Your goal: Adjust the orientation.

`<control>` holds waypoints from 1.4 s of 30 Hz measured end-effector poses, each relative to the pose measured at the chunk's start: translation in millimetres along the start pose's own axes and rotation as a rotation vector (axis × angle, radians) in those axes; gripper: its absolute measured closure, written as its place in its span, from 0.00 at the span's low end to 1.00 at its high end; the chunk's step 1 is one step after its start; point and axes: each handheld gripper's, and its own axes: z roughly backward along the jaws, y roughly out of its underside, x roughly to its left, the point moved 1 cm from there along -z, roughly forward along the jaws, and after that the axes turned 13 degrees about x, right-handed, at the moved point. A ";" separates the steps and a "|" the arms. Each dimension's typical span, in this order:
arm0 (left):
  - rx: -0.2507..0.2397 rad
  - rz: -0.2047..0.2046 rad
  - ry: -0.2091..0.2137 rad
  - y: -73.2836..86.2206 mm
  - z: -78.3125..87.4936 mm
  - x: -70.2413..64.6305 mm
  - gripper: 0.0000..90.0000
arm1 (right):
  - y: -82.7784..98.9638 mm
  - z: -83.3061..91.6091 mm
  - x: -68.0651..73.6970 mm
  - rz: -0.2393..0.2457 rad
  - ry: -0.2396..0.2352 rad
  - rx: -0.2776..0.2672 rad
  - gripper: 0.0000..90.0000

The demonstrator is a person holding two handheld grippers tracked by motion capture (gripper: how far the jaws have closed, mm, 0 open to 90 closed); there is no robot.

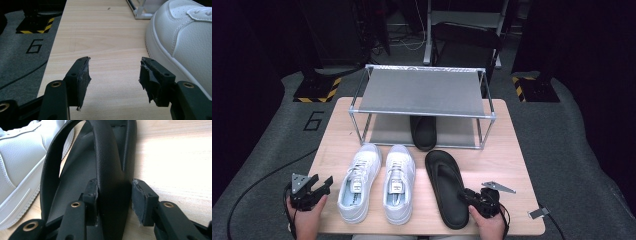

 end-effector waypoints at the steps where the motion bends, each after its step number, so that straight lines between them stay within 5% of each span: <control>1: 0.001 0.002 0.001 0.0 0.1 -0.1 0.45 | 0.3 0.3 0.5 -0.009 0.002 0.003 0.67; 42: 0.009 -0.006 0.005 -0.5 1.3 1.2 0.45 | 5.1 8.6 8.2 -0.024 0.074 -0.075 0.79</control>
